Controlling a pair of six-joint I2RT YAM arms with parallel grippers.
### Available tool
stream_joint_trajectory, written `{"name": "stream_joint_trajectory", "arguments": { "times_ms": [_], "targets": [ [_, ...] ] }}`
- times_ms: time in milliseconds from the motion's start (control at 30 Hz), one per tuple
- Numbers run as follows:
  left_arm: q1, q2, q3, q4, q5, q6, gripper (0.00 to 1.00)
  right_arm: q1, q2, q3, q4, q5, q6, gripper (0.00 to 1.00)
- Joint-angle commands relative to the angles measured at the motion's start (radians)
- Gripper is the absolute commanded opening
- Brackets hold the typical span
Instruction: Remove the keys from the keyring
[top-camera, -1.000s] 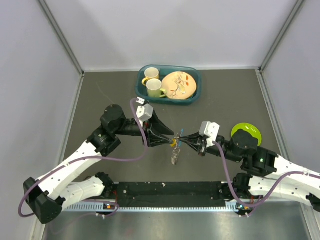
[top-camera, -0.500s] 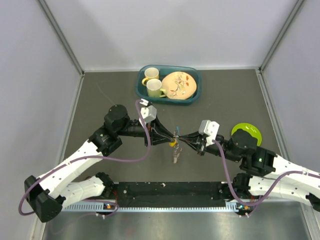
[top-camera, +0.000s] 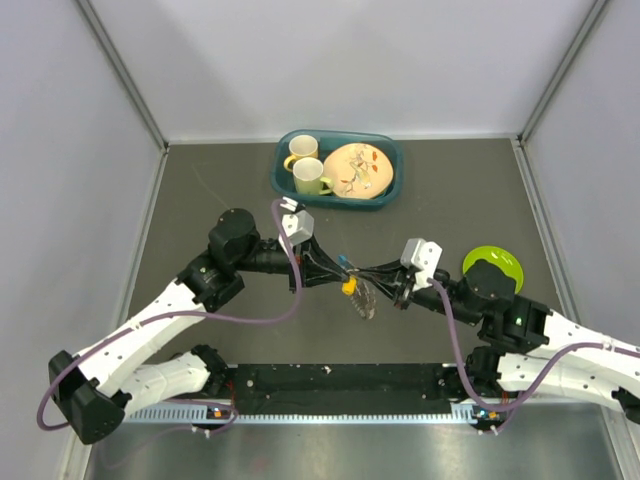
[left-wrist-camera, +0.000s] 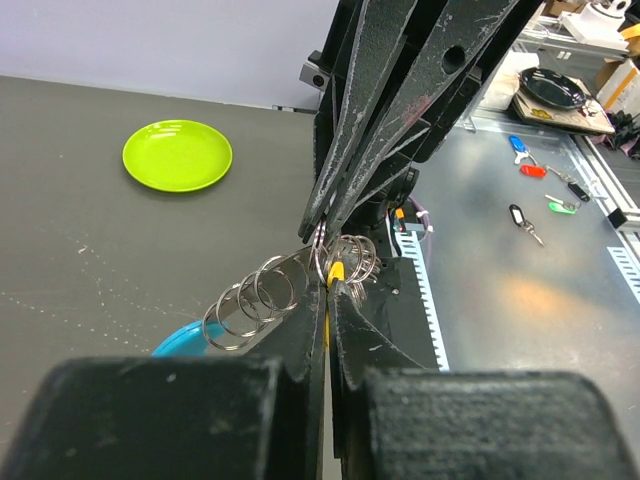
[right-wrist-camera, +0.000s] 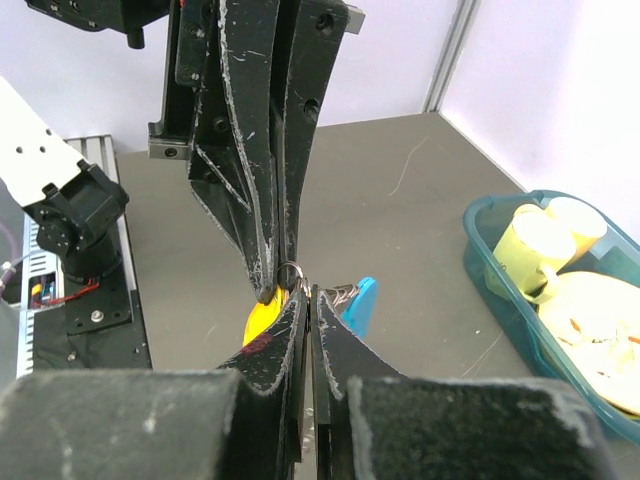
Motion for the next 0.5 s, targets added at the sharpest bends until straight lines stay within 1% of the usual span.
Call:
{"name": "stream_joint_trajectory", "arguments": {
  "times_ms": [0, 267, 467],
  "targets": [
    [-0.002, 0.021, 0.033, 0.020, -0.011, -0.014, 0.00, -0.003, -0.031, -0.016, 0.173, 0.019, 0.030, 0.00],
    [-0.002, 0.041, 0.019, 0.069, 0.025, -0.061, 0.00, -0.003, -0.051, -0.074, 0.285, 0.019, 0.053, 0.00],
    [-0.003, 0.055, -0.008, 0.174, 0.054, -0.132, 0.00, -0.003, -0.048, -0.088, 0.319, 0.019, 0.069, 0.00]
  ]
}}
